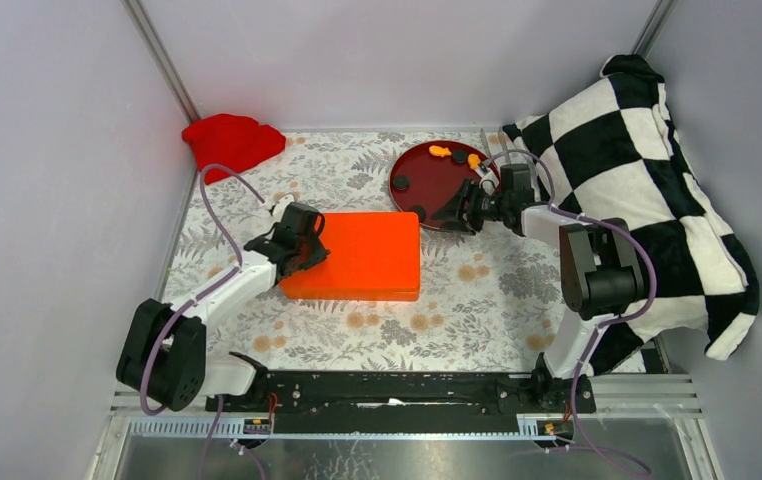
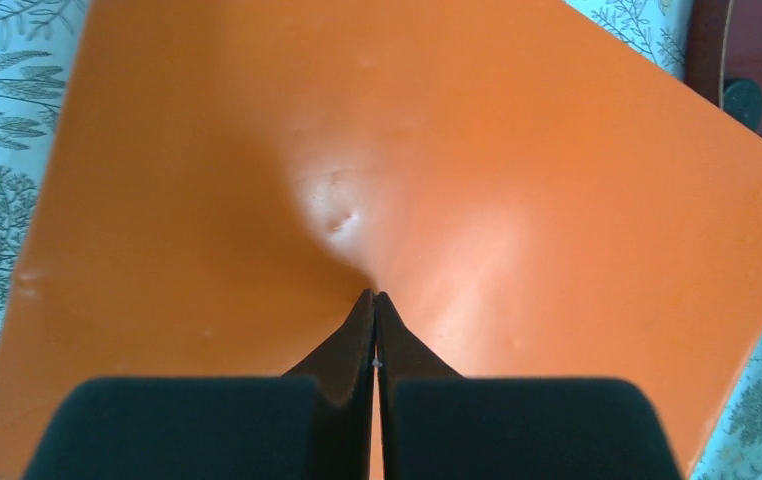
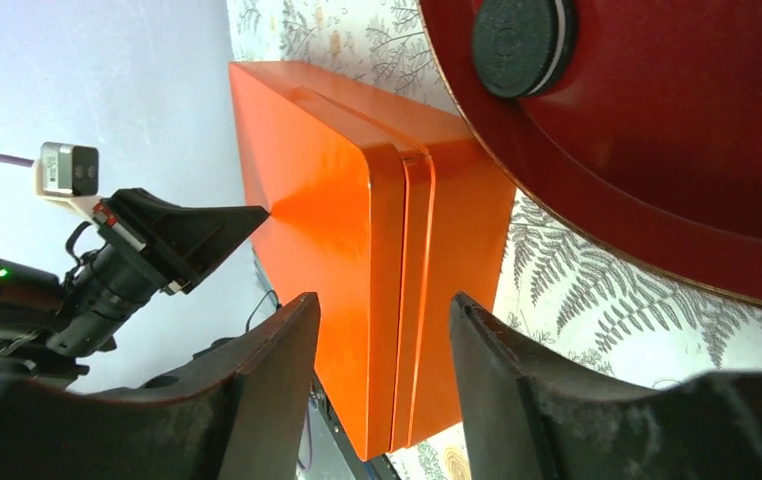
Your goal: Pack the cookies
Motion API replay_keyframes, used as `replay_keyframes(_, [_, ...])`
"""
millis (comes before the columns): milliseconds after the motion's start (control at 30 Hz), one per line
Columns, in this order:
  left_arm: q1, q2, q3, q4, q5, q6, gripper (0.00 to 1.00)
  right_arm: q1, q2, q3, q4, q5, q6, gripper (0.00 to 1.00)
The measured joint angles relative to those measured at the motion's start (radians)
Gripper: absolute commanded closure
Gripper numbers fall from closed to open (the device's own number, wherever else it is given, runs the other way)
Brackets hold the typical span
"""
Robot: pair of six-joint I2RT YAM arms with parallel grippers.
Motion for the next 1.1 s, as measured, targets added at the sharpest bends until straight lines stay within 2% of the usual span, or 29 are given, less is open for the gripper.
replay_keyframes(133, [0.002,0.016,0.027,-0.014,0.02,0.0,1.0,0.0,-0.045,0.0,-0.1,0.082,-0.077,0.81])
replay_keyframes(233, [0.027,0.006,0.073,-0.081,0.017,-0.005,1.0,0.002,-0.056,0.003,-0.183,0.142,-0.126,0.89])
replay_keyframes(300, [0.091,-0.012,0.115,-0.117,0.013,-0.006,1.0,0.001,-0.056,0.003,-0.228,0.176,-0.148,0.93])
replay_keyframes(433, [0.278,-0.011,0.185,-0.173,-0.021,-0.012,1.0,0.002,-0.056,0.003,-0.3,0.232,-0.187,0.96])
replay_keyframes(600, [0.421,0.016,0.162,-0.254,-0.1,-0.034,1.0,0.013,-0.055,0.027,-0.391,0.323,-0.243,0.97])
replay_keyframes(767, [0.435,0.059,0.071,-0.263,-0.101,-0.05,1.0,0.083,-0.019,0.109,-0.475,0.437,-0.291,0.97])
replay_keyframes(900, [0.429,0.108,0.016,-0.219,-0.045,-0.05,1.0,0.178,0.043,0.183,-0.512,0.472,-0.302,0.97])
replay_keyframes(1100, [0.359,0.118,-0.009,-0.158,-0.021,-0.052,1.0,0.288,0.112,0.256,-0.563,0.497,-0.306,0.96])
